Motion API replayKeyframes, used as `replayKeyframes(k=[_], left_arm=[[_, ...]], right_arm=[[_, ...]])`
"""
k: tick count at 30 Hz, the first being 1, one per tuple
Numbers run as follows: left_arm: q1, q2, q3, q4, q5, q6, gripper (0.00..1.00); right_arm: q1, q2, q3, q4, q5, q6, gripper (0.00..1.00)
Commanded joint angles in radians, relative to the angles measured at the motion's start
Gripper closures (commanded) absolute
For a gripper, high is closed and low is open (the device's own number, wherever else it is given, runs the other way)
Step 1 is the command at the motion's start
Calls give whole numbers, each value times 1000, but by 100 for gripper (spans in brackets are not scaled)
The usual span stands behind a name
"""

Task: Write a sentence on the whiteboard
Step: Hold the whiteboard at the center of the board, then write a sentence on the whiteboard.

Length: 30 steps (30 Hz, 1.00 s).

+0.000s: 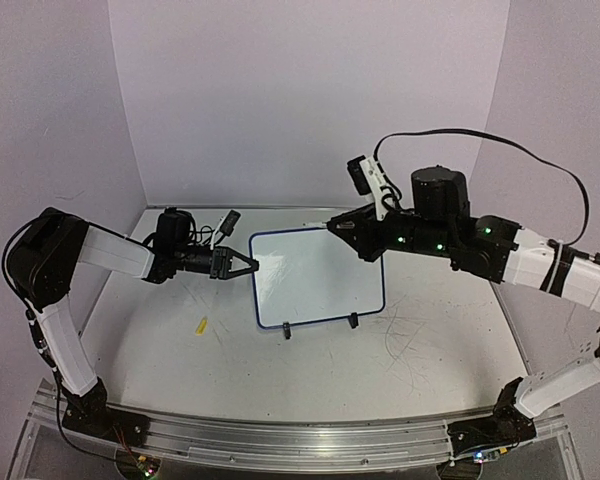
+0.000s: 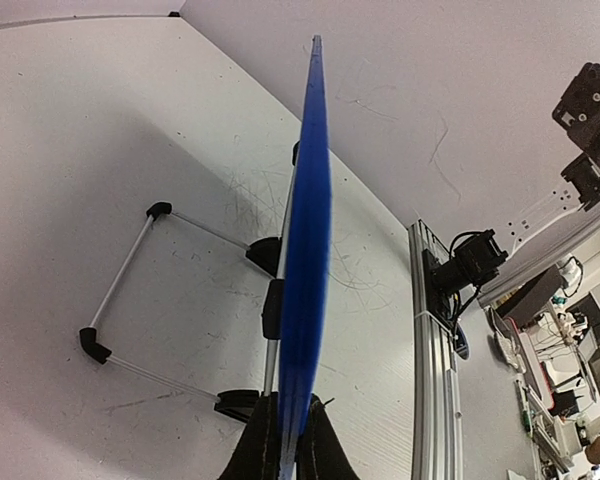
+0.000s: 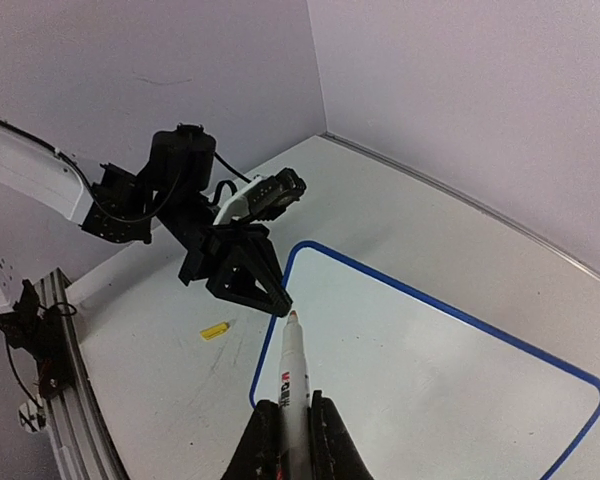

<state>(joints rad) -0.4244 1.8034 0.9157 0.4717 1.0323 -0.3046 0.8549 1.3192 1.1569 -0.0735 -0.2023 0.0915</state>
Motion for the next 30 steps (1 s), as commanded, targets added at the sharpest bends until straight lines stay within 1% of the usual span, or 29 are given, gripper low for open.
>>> replayKeyframes(k=[1,4,9,13,16,23,30], left_arm=[[0,-25,-3,14,-14,0,100],[-4,-33,-8,14,-21,3,100],[-7,-37,-12,14,-26,6,100],[-7,-35,-9,15,-23,3,100],[-7,-38,-11,14,-26,3,100],[-7,-31,-11,14,-31,9,100],[-7,-27,-9,9,-34,16,100]], right_arm=[[66,74,111,-5,113,-147,100],[110,141,158,-6,163,-192,100],[164,243,212,-18,202,-232,100],[175,321,258,-15,242,-246,100],[179,346,262,1,273,-264,100],[189,424,301,21,285,-298,100],[190,466,322,53,313,-308,100]])
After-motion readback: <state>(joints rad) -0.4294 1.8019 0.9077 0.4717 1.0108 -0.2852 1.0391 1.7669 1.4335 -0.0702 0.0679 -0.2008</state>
